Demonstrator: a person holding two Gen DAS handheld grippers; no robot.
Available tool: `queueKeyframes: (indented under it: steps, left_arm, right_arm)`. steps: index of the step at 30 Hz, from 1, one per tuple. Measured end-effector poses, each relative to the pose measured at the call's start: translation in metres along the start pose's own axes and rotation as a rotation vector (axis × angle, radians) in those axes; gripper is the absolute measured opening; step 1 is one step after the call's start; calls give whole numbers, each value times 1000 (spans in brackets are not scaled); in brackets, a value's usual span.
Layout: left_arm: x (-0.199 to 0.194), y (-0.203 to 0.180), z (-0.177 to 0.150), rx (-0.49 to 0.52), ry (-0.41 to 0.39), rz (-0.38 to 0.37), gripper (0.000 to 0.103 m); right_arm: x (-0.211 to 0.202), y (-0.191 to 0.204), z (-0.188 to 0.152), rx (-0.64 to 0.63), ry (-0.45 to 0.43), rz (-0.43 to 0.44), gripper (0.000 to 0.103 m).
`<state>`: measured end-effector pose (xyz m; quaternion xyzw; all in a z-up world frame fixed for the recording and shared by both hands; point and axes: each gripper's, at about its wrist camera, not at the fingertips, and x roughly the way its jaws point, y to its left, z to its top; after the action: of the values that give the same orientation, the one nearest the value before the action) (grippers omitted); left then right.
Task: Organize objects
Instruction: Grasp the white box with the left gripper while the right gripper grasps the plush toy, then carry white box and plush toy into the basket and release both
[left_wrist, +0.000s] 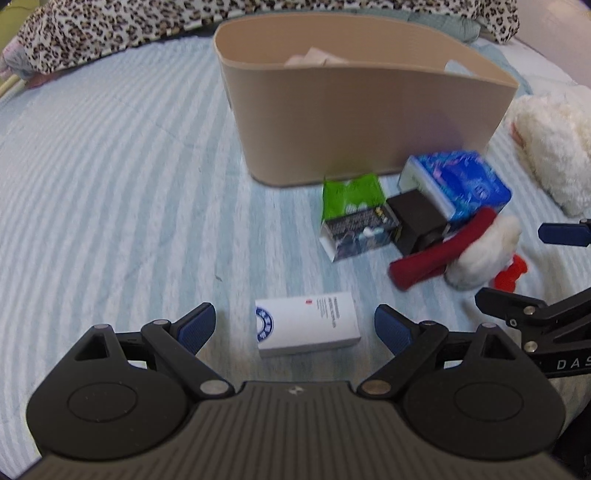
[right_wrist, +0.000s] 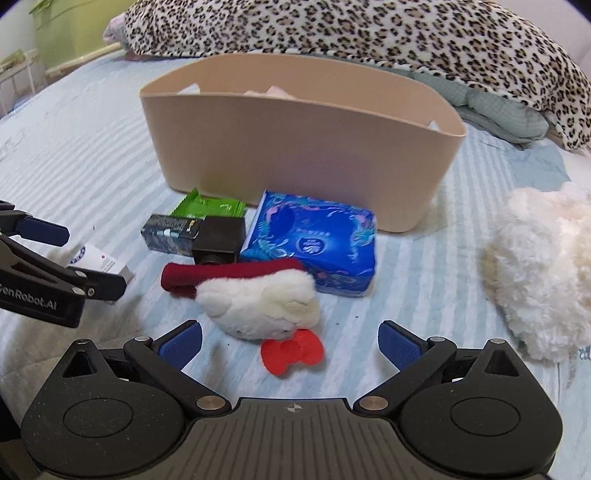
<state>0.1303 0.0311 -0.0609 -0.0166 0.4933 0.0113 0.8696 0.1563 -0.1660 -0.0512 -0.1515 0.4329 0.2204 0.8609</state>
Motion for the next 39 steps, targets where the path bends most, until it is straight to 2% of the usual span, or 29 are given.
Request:
queueKeyframes:
  steps: [4,8,11,16,21,23,24,26,27,28,29,34,39]
  left_arm:
    - [11,3,-2,-7,30,8,93]
    - [16,6,-4,-26,15,36,95]
    - [21,8,-6,-34,10,78,103]
    - [26,17,-4,-58,33,34,103]
    - [25,17,-4,-34,24,24,103]
    - [24,18,-5,-38,19,19,102]
    - [23,18,-5,-38,16,14,99]
    - [18,17,-4,-23,-4,10,82]
    - [16,15,-4,-10,-14,8,76]
    - [14,14,-3,1,-22,5,64]
    - [12,13,-3,8,-28,0,61]
    - [1,12,-2,27,-28,-16,60]
    - [-26,10,6,46,-109,-16,60]
  right_arm:
    - [9,6,1,-13,-3,-10,103]
    - [16,10,3,10,-11,-12,103]
    - [20,11,4,32,-15,-15,103]
    - [23,10,3,56,-19,-21,103]
    - [25,8,4,62,-17,-25,93]
    - [25,6,3,73,-14,-11,80]
    - [25,6,3,73,-15,-2,76]
    - [23,8,3,65,-17,13,61]
    - [22,9,2,62,-17,21,59]
    - [21,10,2,60,-20,18,58]
    - [19,11,1,54,-23,17,57]
    - [5,10,2,49,-42,13,56]
    - [-18,-3,6,101,-78,20,56]
